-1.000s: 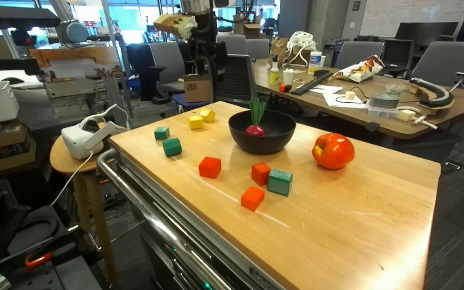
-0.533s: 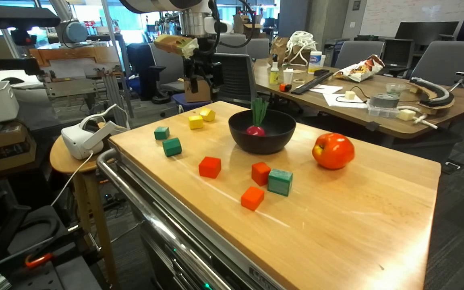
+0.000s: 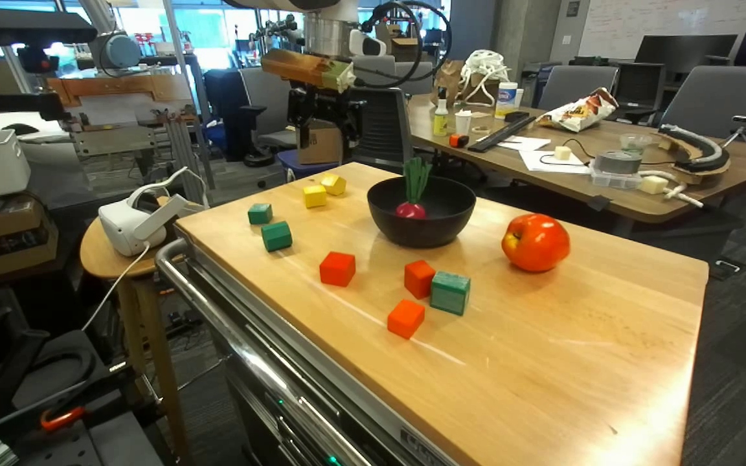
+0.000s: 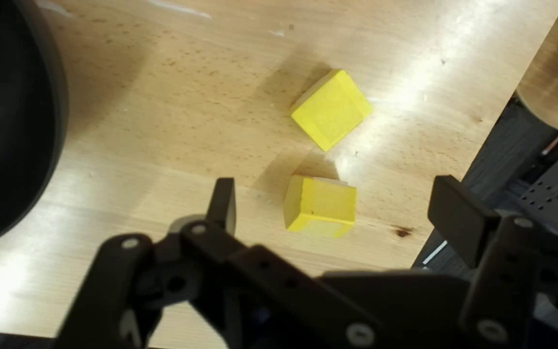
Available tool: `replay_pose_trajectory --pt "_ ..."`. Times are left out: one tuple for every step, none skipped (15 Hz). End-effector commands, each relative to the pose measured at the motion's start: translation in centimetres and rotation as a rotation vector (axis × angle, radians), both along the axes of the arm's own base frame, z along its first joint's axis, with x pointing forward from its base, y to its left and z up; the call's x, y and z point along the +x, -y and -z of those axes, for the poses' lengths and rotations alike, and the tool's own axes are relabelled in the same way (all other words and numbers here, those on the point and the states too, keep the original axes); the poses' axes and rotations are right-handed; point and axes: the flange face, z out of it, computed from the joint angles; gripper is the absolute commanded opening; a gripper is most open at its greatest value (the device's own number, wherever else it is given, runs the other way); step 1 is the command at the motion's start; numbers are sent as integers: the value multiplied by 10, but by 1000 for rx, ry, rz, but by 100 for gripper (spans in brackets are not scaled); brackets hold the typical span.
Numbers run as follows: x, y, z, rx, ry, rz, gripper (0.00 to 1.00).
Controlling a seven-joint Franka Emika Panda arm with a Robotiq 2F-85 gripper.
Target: Put the red object and blocks into the bowl and then move the apple to the left side of the bowl
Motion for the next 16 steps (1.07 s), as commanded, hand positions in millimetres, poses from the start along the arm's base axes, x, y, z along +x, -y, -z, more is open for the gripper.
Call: replay_pose_trajectory --pt "2 0 -3 2 -2 -17 100" --pt "4 0 -4 4 -1 -26 100" --pt "4 -1 -3 4 -2 -31 100" --pt "4 -2 -3 5 -3 -35 100" --pt "7 -4 1 -10 23 -4 100" --pt "10 -5 2 -15 39 15 100" --pt "13 -7 1 -16 66 39 100" --pt "16 -8 1 -9 86 60 100" --pt "20 -10 1 -4 104 86 100" --pt "23 -12 3 3 115 107 100" --pt "25 -15 5 4 129 123 100" --pt "27 -18 9 -1 125 133 100" --pt "28 -21 15 -13 123 140 100" --pt "29 -24 21 -23 117 142 100" --pt "29 -28 26 -33 106 145 100" --pt "29 -32 32 -35 89 147 100"
